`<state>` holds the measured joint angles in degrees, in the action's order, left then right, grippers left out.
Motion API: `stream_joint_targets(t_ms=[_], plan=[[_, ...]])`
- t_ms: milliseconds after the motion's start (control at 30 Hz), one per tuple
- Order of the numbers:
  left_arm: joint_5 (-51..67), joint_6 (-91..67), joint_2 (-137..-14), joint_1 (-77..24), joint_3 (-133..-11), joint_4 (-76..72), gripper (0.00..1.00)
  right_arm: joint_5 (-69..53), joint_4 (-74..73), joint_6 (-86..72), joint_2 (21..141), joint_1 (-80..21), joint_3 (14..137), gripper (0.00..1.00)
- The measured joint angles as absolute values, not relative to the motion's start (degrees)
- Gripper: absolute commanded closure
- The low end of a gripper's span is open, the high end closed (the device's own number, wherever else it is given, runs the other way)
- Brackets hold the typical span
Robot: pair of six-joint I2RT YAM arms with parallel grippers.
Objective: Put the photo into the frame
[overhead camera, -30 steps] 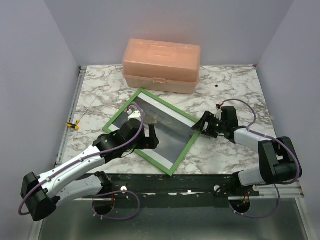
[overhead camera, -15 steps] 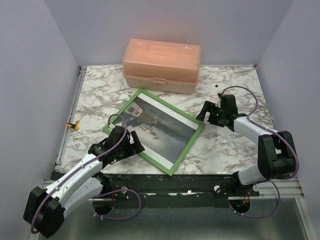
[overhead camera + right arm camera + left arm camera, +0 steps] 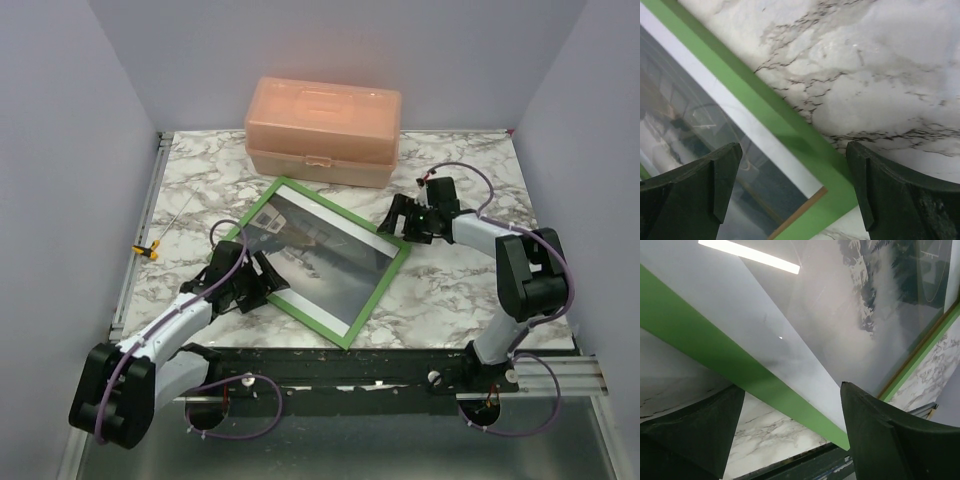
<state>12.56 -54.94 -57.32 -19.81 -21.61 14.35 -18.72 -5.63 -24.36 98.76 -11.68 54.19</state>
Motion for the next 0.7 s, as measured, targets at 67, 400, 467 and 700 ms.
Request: stream_joint_targets(t_ms=[67,400,467,700], plan=[[14.0,-54.9,-60.1,-19.7,-22.5,13.8,0.21,-19.4,-4.7,-24.6,98.7,-12.6,53.5,0.06],[16.4,-52.6,-65.7,-19.1,-26.2,16.4,0.20,-19.3,6.3,-27.9,90.6,-12.1,40.6,0.06],[16.5,-52.3,-65.7,-19.1,-26.2,16.4,0.20,-19.3,7.7,-29.0,88.8,-11.9,38.2,0.06],[16.8,-51.0,-68.0,-19.1,-28.3,18.6,0.19,-18.7,10.8,-34.3,79.2,-11.2,28.0,0.05]])
